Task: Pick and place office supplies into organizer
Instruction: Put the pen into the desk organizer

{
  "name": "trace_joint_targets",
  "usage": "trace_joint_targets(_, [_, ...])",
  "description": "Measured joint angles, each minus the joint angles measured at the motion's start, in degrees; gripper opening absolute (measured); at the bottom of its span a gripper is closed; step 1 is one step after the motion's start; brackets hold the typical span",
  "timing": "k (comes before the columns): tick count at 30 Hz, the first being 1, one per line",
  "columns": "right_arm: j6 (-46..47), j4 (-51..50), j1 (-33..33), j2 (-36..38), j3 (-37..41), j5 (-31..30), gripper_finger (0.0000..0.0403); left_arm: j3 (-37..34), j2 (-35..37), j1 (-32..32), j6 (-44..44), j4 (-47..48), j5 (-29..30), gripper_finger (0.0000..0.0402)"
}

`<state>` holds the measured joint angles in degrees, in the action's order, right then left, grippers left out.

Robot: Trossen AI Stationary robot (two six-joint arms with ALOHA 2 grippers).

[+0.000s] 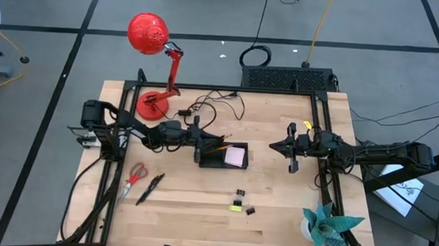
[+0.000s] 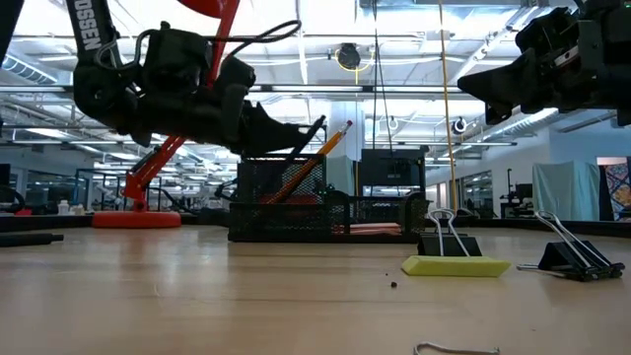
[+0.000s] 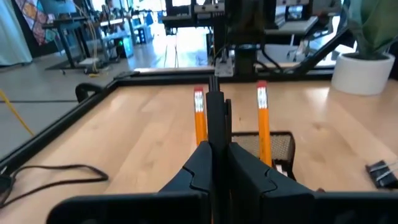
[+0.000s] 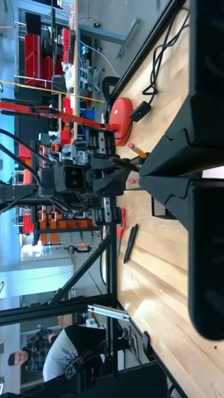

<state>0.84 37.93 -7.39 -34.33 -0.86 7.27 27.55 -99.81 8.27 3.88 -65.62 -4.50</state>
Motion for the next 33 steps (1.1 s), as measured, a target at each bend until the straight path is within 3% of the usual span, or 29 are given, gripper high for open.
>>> trace_joint_targets(17, [-0.48,0.02,-0.01,0.0,-0.02,0.0,0.0004,0.11,0.11,-0.02,-2.52,2.34,-0.4,0.0038])
trace_joint_targets(27, [-0.48,0.02,0.01,0.0,0.0,0.11,0.0004,0.09,0.13,-0.04,-4.04,2.02,-2.13,0.0111])
trace_joint_targets(33, [-0.46,0.02,-0.01,0.0,-0.02,0.18,0.0004,-0.02,2.59,-0.56,-1.65,1.3,-2.98,0.0128])
